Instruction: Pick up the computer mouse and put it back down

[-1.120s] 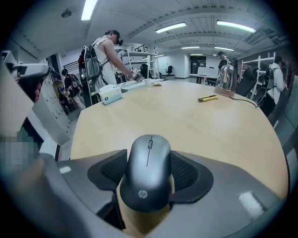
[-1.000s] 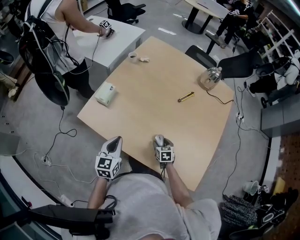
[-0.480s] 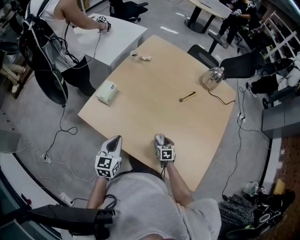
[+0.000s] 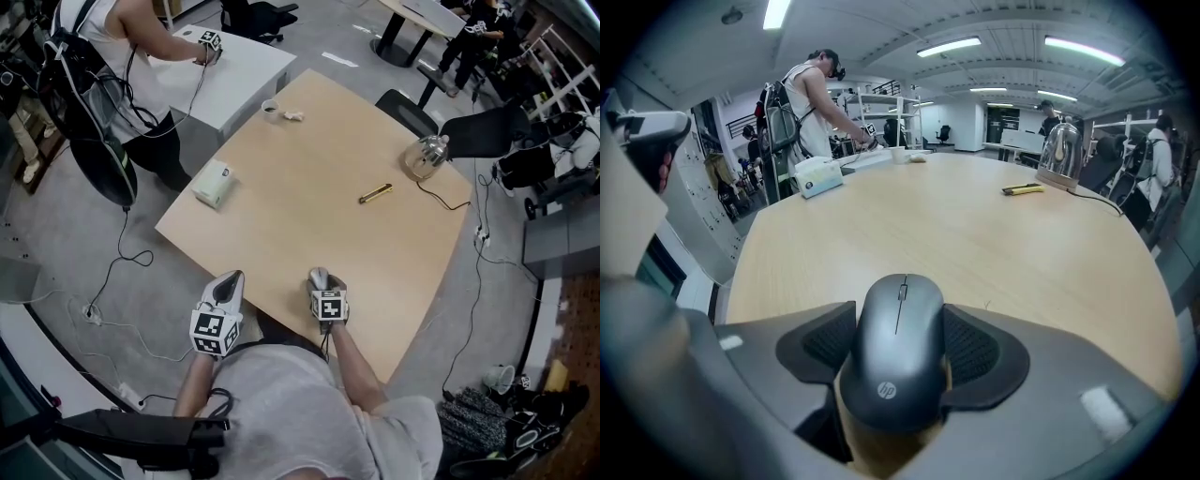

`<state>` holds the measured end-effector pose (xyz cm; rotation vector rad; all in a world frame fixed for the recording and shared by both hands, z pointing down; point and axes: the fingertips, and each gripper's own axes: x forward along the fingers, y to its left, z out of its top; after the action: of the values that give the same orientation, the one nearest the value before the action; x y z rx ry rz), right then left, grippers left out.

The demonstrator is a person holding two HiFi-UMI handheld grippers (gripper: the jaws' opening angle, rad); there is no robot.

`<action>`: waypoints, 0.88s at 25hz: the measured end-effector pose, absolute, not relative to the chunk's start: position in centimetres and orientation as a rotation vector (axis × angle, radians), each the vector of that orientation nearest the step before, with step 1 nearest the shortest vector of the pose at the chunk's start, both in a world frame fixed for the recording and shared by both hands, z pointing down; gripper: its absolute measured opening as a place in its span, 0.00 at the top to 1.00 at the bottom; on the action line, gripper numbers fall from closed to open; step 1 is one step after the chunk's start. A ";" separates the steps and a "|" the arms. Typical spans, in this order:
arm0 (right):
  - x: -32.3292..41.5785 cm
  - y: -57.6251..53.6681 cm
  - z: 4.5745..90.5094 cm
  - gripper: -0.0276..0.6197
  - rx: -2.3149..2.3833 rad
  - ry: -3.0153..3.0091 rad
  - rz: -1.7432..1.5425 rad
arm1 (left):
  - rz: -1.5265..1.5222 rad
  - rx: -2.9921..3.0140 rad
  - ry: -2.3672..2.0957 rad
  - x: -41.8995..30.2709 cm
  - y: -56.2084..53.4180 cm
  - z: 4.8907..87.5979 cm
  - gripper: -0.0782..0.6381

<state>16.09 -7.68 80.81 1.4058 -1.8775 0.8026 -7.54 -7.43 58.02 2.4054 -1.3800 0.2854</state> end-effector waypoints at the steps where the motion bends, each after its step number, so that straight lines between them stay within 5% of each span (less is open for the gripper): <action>1: 16.1 -7.7 80.8 0.50 1.406 -1.876 0.803 | 0.285 2.405 -1.379 -7.5 -7.4 58.0 0.87; 22: 16.2 -7.9 80.9 0.49 1.444 -1.896 0.794 | 0.299 2.416 -1.359 -7.1 -6.9 58.5 0.86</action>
<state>16.20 -7.88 80.92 1.4436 -1.8957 0.7941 -7.08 -6.85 58.46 2.4165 -1.3588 0.2987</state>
